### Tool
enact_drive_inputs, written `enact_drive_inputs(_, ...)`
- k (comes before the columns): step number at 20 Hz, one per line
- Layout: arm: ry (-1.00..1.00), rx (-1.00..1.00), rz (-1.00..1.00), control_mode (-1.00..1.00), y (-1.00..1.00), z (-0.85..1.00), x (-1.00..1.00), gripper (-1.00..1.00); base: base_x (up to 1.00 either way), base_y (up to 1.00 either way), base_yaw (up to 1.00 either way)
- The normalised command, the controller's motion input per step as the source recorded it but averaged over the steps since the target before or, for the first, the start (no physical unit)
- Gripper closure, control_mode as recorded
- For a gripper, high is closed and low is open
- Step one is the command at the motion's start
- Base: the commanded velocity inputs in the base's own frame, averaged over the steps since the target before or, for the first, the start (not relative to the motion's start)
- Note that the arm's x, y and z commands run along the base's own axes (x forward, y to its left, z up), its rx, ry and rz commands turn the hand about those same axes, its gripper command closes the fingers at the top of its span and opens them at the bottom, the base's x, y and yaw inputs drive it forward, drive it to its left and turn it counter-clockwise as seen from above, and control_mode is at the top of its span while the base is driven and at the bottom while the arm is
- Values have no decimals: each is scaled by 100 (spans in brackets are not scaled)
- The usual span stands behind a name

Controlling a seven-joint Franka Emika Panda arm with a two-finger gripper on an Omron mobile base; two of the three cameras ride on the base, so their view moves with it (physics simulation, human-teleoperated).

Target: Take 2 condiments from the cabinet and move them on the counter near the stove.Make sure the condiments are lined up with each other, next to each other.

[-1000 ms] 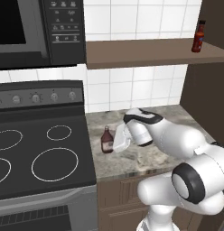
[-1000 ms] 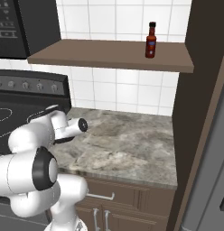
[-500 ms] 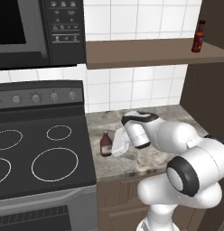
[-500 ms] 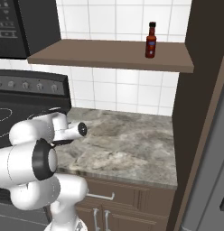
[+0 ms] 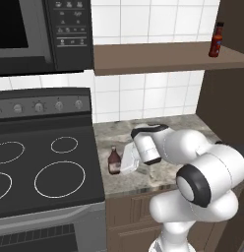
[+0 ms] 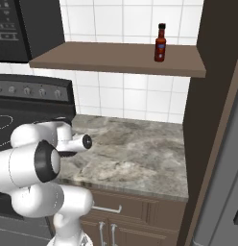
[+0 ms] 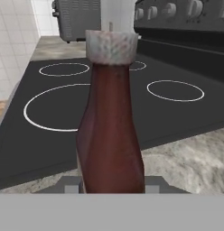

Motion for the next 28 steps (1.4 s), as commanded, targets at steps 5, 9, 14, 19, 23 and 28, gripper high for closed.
enact_drive_inputs(5, 0, 0, 0, -100, 0, -11, 0, 100, 0, 0, 0)
enact_drive_inputs(9, 0, 0, 0, -100, 0, -13, 0, 100, 0, 0, 0)
enact_drive_inputs(14, 0, 0, 0, -100, 0, -16, 0, 100, 0, 0, 0)
enact_drive_inputs(19, 0, 0, 0, -100, 0, -6, 0, 100, 0, 0, 0)
enact_drive_inputs(23, 0, 0, 0, -100, 1, -1, 0, -100, 0, 0, 0)
enact_drive_inputs(28, 0, 0, 0, -100, 3, -6, 0, -100, 0, 0, 0)
